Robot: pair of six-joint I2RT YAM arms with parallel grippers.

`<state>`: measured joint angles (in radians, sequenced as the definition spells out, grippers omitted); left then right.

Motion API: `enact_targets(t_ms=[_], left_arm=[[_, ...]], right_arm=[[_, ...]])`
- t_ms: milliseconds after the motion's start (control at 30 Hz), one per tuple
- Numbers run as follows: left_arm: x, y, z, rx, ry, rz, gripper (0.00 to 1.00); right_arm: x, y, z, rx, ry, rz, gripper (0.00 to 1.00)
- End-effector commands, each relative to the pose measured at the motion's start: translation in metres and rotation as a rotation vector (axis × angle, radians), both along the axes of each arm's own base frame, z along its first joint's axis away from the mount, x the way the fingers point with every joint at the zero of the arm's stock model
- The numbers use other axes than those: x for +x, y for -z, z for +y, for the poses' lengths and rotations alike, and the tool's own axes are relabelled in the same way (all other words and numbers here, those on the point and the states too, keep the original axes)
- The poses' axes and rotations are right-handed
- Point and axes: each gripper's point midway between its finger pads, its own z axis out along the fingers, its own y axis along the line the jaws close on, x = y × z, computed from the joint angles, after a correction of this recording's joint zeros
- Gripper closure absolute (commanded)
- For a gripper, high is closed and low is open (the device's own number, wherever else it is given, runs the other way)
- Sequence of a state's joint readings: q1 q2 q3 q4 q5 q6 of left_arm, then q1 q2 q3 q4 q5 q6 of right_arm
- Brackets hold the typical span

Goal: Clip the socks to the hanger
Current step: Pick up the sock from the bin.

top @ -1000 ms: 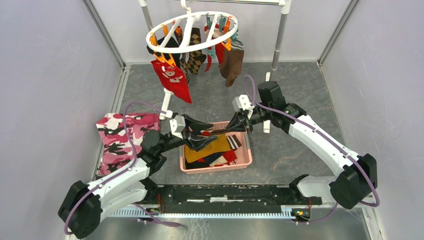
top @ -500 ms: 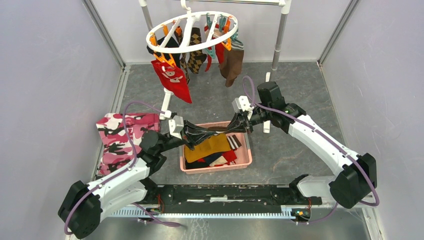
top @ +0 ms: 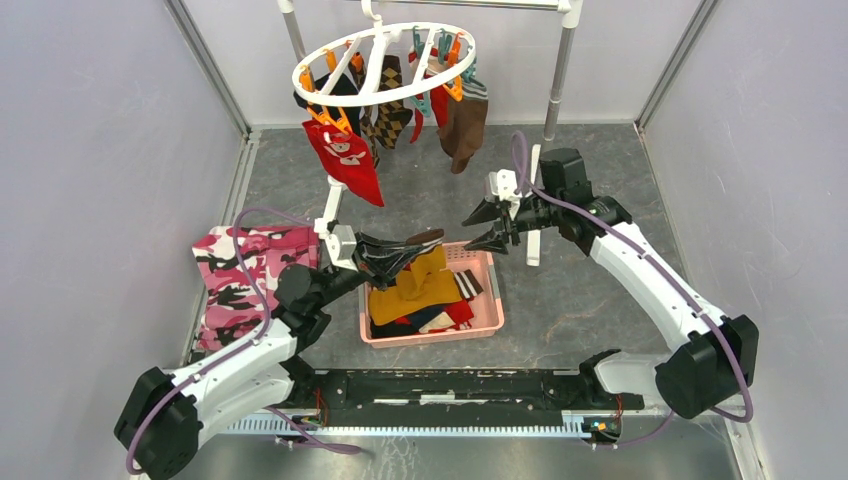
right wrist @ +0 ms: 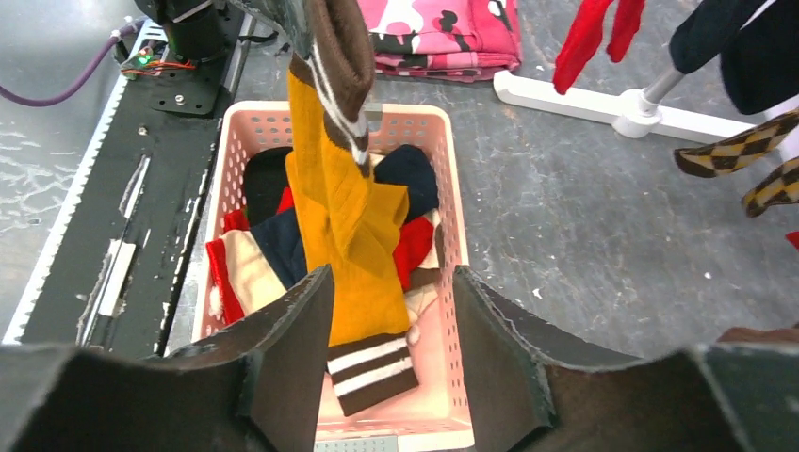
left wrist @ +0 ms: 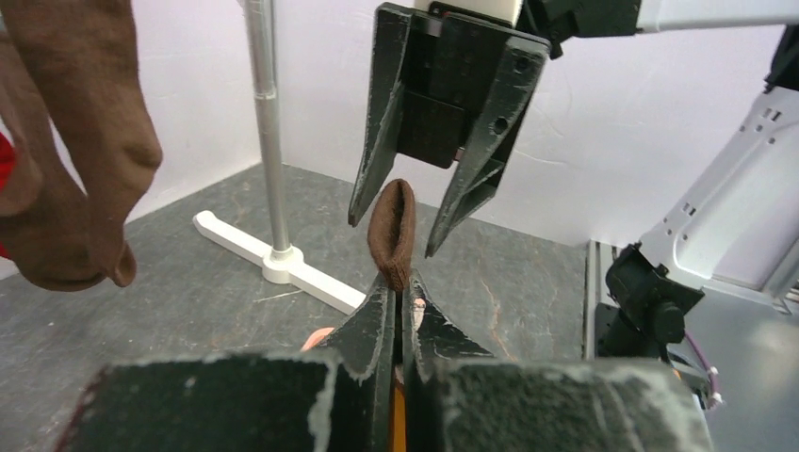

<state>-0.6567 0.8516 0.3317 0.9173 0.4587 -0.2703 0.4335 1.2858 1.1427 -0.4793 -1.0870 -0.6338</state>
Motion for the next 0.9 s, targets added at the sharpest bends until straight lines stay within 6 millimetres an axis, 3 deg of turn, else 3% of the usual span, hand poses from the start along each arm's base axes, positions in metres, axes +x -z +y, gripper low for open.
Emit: enact_targets(t_ms=[0, 100, 400, 600, 867], left_arm=[[0.013, -0.024, 0.009, -0.109, -0.077, -0.01, 0.98], [0.017, -0.033, 0.009, -0.152, -0.08, -0.008, 0.98], [0.021, -0.047, 0.006, -0.189, -0.073, -0.018, 0.98], [0.021, -0.05, 0.004, -0.195, -0.059, -0.018, 0.98], [0.018, -0.051, 0.0, -0.193, -0.029, -0.014, 0.98]], right_arm=[[0.003, -0.031, 0.001, 0.066, -0.014, -0.121, 0.41], [0.01, -0.036, 0.005, 0.083, -0.01, -0.153, 0.36], [0.039, -0.055, 0.023, 0.118, 0.058, -0.124, 0.36], [0.026, -0.049, 0.04, 0.114, -0.002, -0.087, 0.37], [0.016, -0.058, 0.047, 0.132, -0.036, -0.061, 0.44]])
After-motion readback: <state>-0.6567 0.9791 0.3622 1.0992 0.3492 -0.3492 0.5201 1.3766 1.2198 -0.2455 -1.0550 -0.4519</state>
